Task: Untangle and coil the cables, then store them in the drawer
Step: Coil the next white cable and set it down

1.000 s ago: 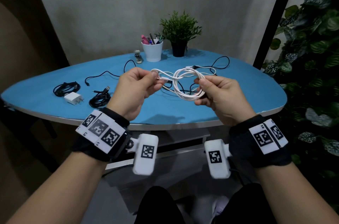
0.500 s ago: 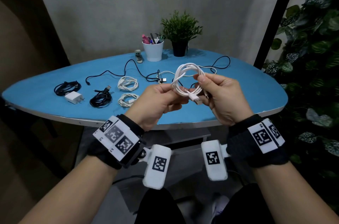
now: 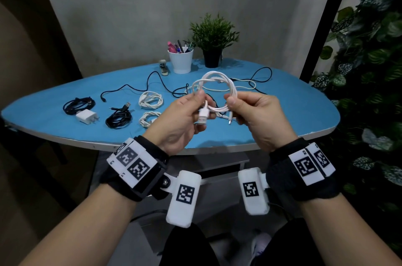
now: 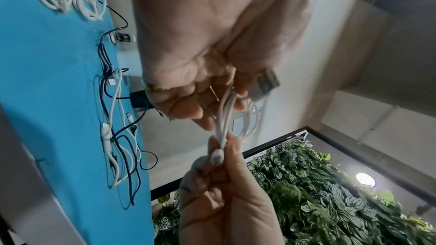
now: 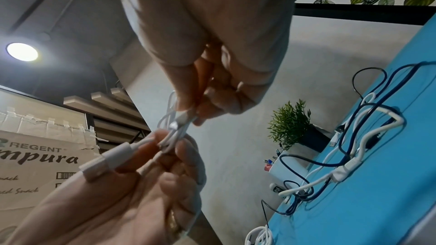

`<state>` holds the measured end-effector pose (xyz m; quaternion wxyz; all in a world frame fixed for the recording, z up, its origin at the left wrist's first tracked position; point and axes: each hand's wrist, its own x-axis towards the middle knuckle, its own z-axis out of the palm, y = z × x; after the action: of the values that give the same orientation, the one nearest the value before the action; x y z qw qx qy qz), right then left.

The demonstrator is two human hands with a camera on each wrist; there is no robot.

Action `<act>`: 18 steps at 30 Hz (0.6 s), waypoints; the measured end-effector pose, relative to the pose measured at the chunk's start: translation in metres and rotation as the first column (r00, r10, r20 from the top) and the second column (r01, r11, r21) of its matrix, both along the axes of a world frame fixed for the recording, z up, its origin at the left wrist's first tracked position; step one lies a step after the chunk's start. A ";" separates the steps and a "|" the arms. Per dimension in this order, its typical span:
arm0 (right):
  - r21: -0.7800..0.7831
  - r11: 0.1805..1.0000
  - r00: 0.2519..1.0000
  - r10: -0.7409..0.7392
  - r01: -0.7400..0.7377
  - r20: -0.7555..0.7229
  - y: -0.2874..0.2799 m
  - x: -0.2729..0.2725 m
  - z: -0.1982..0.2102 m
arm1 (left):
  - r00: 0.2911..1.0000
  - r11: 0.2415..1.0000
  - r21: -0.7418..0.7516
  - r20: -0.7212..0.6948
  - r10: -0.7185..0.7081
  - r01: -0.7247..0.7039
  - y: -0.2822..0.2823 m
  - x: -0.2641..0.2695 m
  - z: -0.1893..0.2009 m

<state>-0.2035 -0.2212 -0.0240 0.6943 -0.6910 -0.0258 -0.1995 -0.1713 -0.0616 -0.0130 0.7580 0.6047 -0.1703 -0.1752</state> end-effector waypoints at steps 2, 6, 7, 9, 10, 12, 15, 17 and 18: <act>0.001 0.999 0.998 0.050 -0.050 -0.027 0.001 -0.001 -0.002 | 1.000 1.000 0.004 0.003 -0.024 0.024 0.001 -0.001 0.002; 0.057 0.998 0.999 0.042 -0.040 -0.034 0.001 0.000 -0.003 | 0.998 0.997 0.040 0.011 -0.062 0.061 0.000 -0.003 0.002; 0.069 0.997 0.999 0.029 -0.027 -0.031 0.001 0.000 -0.003 | 0.997 0.996 0.054 0.020 -0.068 0.067 0.000 -0.002 0.001; 0.084 0.996 1.000 0.007 -0.006 -0.019 0.000 0.001 -0.003 | 0.997 0.995 0.083 0.036 -0.063 0.060 0.000 -0.002 0.000; 0.089 0.996 1.000 -0.003 0.004 -0.011 0.000 0.002 -0.003 | 0.998 0.996 0.082 0.033 -0.044 0.041 0.000 -0.002 -0.001; 0.096 0.995 1.000 -0.030 0.030 0.004 0.000 0.003 -0.003 | 1.000 0.998 0.066 0.004 -0.011 0.010 0.000 -0.002 -0.001; 0.115 0.991 0.998 -0.066 0.064 0.013 -0.001 0.004 -0.003 | 0.998 0.987 0.150 -0.018 -0.060 0.062 -0.001 -0.005 -0.003; 0.118 0.991 0.997 -0.073 0.070 0.020 -0.001 0.004 -0.003 | 0.991 0.957 0.262 0.008 -0.131 0.125 0.000 -0.005 -0.006; 0.114 0.991 0.997 -0.076 0.073 0.024 -0.001 0.004 -0.002 | 0.986 0.939 0.310 0.030 -0.167 0.149 0.001 -0.004 -0.007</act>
<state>-0.1993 -0.2221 -0.0265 0.7239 -0.6483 0.0015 -0.2360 -0.1754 -0.0606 -0.0202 0.6332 0.7042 -0.2101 -0.2429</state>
